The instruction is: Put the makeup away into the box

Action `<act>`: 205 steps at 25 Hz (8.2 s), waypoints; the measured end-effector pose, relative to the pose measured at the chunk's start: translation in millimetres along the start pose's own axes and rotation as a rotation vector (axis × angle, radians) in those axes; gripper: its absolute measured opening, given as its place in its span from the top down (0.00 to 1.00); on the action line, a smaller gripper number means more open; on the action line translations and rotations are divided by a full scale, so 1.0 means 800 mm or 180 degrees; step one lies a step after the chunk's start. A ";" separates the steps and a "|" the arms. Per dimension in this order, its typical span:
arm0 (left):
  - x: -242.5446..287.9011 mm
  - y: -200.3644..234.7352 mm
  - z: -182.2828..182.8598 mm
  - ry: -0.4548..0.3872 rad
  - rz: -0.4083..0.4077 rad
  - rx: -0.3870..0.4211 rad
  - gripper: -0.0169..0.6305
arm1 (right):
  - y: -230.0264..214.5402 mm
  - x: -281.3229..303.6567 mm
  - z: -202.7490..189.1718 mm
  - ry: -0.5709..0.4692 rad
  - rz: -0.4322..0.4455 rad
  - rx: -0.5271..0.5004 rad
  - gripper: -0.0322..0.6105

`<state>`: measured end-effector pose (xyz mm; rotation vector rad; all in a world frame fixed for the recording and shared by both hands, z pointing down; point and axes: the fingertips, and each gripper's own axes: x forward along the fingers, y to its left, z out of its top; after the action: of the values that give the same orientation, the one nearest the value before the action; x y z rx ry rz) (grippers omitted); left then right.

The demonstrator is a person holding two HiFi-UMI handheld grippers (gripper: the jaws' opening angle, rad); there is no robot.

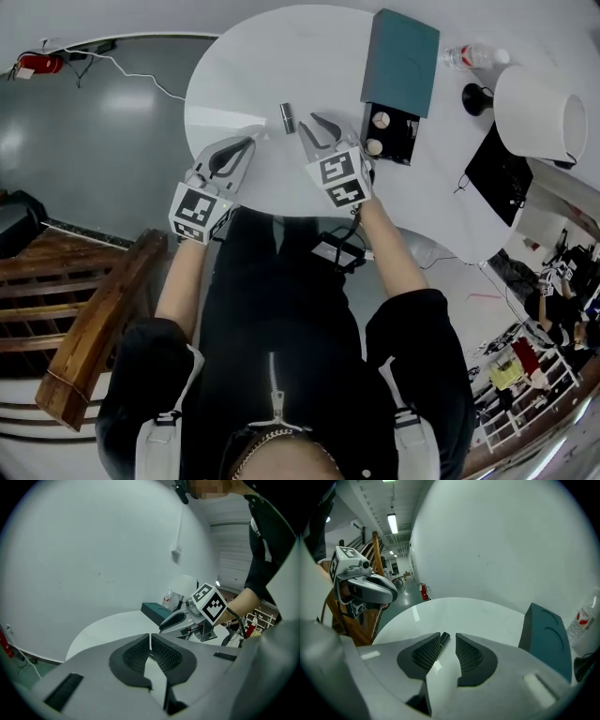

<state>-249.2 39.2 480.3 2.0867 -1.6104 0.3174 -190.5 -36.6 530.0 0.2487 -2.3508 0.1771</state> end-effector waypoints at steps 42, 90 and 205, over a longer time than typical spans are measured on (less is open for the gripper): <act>-0.034 0.084 -0.030 -0.0020 0.0321 -0.0378 0.95 | 0.031 0.100 -0.043 0.1294 0.0422 0.0464 0.67; 0.054 -0.066 0.010 0.0122 -0.0370 0.0195 0.95 | -0.144 -0.121 -0.068 -0.0003 -0.0272 0.1582 0.80; -0.002 -0.143 0.008 -0.0233 -0.0138 0.0506 0.95 | -0.183 -0.163 -0.186 -0.0085 -0.0789 0.1647 0.81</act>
<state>-141.2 58.9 448.1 2.2731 -1.6262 0.3689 35.2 -132.9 551.8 0.7900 -2.2383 0.6626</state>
